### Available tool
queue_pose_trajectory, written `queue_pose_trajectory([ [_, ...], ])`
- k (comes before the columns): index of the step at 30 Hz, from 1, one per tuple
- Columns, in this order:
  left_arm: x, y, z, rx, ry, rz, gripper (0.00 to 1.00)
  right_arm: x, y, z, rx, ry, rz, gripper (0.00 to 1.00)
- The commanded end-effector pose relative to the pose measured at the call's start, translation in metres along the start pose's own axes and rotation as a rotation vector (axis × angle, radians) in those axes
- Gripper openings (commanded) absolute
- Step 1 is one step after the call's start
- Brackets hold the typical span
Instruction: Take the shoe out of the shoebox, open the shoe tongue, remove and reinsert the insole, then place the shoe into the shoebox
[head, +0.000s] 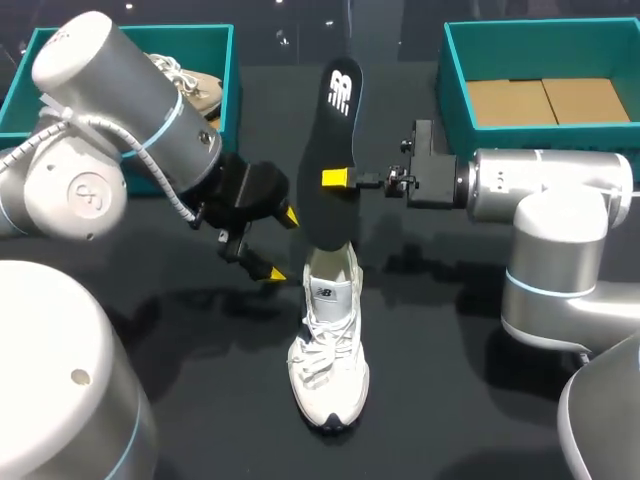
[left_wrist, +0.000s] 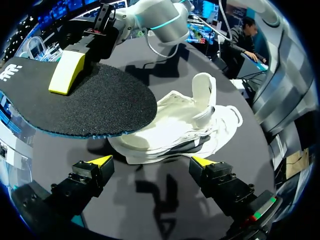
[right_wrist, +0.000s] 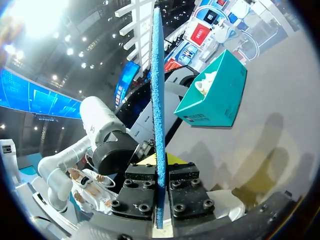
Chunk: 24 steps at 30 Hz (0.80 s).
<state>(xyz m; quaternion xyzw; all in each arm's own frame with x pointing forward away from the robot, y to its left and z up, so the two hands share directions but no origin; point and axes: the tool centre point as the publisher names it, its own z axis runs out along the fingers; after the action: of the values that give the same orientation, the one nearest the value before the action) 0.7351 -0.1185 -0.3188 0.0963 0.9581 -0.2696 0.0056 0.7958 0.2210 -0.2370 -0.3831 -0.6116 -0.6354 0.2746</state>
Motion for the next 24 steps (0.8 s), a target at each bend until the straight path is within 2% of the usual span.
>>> queue_pose_trajectory([
  [1,-0.004,0.0,0.006,-0.001,0.005,0.001,1.0,-0.001,-0.002,0.003,-0.004,-0.001,0.0,0.0],
  [6,-0.004,0.0,0.006,-0.001,0.005,0.001,1.0,-0.001,-0.002,0.003,-0.004,-0.001,0.0,0.0],
  [14,-0.004,0.007,0.032,-0.039,0.03,0.022,1.0,-0.011,-0.007,0.002,-0.008,0.028,-0.013,0.0],
  [24,-0.003,0.006,0.044,-0.078,0.033,0.038,1.0,-0.023,-0.011,-0.003,-0.034,0.041,-0.018,0.0],
])
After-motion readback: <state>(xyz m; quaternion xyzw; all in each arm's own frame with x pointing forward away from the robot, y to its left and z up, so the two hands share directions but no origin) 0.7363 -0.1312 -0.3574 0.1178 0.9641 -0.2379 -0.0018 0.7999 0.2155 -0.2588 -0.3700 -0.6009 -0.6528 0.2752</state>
